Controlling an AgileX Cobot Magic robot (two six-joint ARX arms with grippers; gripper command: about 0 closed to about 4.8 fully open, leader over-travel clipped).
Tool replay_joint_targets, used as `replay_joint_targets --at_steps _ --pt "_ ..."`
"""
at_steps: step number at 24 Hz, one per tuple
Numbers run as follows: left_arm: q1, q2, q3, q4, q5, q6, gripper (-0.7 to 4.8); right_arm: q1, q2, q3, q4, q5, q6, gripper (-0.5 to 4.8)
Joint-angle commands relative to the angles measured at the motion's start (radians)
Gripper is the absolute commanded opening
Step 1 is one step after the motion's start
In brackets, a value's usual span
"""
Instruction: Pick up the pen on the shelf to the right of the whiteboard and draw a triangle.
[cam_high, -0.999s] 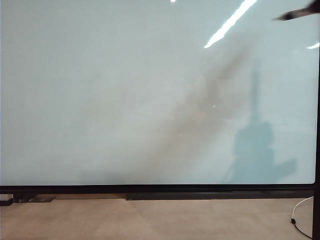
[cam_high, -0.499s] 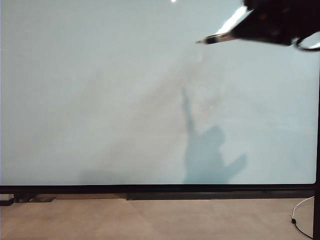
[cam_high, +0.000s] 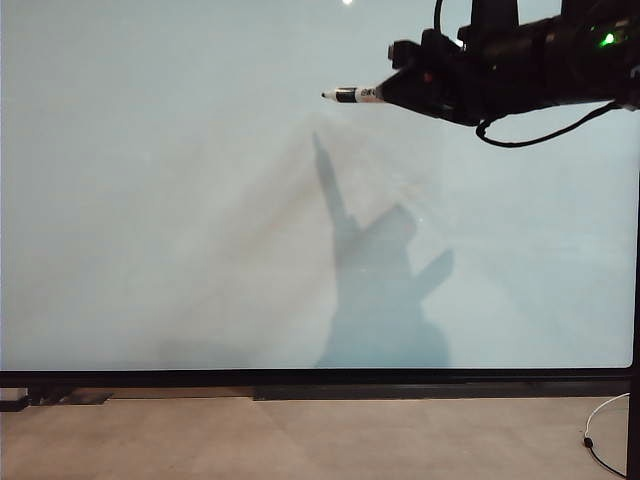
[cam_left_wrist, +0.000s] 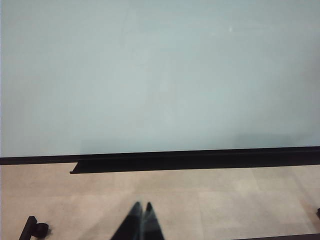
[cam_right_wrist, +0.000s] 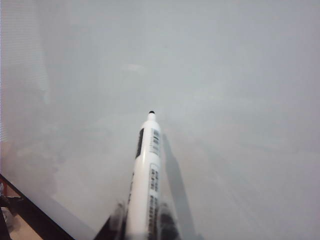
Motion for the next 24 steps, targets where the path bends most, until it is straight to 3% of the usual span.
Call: replay_joint_targets --at_steps 1,13,24 --pt "0.0 0.0 0.004 0.008 0.001 0.0 -0.05 0.002 0.022 0.006 0.068 -0.003 0.018 -0.03" --pt "0.0 0.0 0.004 0.008 0.001 0.0 -0.05 0.002 0.042 0.006 0.067 0.087 0.021 -0.03" --pt "0.0 0.0 0.004 0.008 0.0 0.0 -0.05 0.0 0.044 0.01 0.05 0.093 0.014 -0.03"
